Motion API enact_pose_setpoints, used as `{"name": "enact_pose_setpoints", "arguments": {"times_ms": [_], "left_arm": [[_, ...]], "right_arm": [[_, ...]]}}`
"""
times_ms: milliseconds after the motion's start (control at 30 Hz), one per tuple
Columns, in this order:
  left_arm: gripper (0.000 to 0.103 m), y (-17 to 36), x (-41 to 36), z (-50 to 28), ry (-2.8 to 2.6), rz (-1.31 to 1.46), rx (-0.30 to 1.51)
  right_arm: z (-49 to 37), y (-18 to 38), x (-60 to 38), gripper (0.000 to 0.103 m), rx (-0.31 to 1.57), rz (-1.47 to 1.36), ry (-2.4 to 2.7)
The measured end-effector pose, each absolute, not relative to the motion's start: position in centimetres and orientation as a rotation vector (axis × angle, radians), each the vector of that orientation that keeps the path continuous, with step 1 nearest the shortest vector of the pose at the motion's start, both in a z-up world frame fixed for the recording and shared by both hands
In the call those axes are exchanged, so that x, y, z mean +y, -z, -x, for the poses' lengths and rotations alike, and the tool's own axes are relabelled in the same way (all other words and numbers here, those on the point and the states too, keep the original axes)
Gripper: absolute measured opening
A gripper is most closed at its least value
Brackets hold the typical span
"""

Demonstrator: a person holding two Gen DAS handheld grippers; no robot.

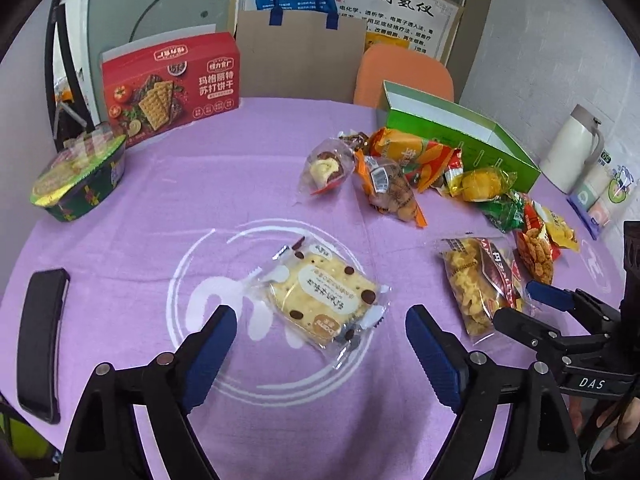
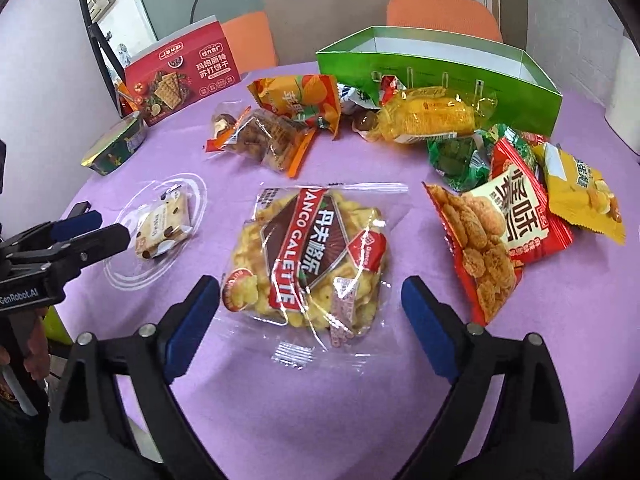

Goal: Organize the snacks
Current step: 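Lift the cookie packet with the left gripper and the DANCO GALETTE bag with the right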

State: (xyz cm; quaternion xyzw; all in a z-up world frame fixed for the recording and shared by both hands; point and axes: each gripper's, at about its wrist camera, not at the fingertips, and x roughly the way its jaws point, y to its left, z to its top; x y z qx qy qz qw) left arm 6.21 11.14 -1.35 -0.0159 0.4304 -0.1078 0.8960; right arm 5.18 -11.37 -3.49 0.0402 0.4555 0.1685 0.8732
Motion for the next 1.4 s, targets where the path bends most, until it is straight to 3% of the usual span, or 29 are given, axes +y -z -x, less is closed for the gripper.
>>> {"name": "enact_pose_setpoints", "arguments": {"times_ms": [300, 367, 500, 567, 633, 700, 767, 900, 1000, 1033, 1067, 1133, 1400], "left_arm": [[0.091, 4.4, 8.9, -10.1, 0.335, -0.176, 0.978], [0.096, 4.9, 8.9, -10.3, 0.343, -0.189, 0.973], [0.095, 5.4, 9.3, -10.2, 0.334, -0.162, 0.969], [0.076, 5.2, 9.3, -9.8, 0.329, -0.170, 0.950], [0.063, 4.5, 9.2, -9.5, 0.314, -0.177, 0.927], [0.040, 3.5, 9.3, -9.1, 0.332, -0.155, 0.886], [0.002, 2.6, 9.3, -9.0, 0.347, -0.124, 0.887], [0.003, 3.2, 9.8, -9.3, 0.321, -0.088, 0.938], [0.017, 3.0, 11.1, -8.9, 0.278, -0.042, 0.924], [0.036, 2.7, 11.6, -8.8, 0.265, -0.031, 0.909], [0.067, 2.3, 12.0, -8.7, 0.243, -0.024, 0.893], [0.100, 1.7, 13.0, -8.7, 0.163, -0.020, 0.846], [0.103, 4.9, 13.5, -13.5, 0.052, -0.128, 0.997]], "right_arm": [[-5.9, 5.2, -8.6, 0.102, 0.953, 0.057, -0.294], [-5.9, 5.4, -8.4, 0.102, 0.949, 0.072, -0.295], [-5.7, 5.1, -9.3, 0.089, 0.925, 0.044, -0.304], [-5.5, 4.8, -9.7, 0.085, 0.924, 0.018, -0.318], [-5.2, 4.3, -9.9, 0.078, 0.918, 0.002, -0.332], [-4.9, 4.0, -10.3, 0.075, 0.915, -0.011, -0.348], [-4.7, 3.6, -10.6, 0.074, 0.907, -0.030, -0.355], [-4.0, 2.3, -11.7, 0.073, 0.866, -0.065, -0.359], [-3.9, 1.5, -12.5, 0.073, 0.846, -0.092, -0.353], [-3.8, 1.3, -12.7, 0.073, 0.842, -0.103, -0.351], [-3.8, 1.2, -12.9, 0.074, 0.840, -0.113, -0.352], [-3.9, 1.4, -13.0, 0.074, 0.846, -0.135, -0.354], [-4.1, 2.0, -13.5, 0.074, 0.876, -0.170, -0.352]]}}
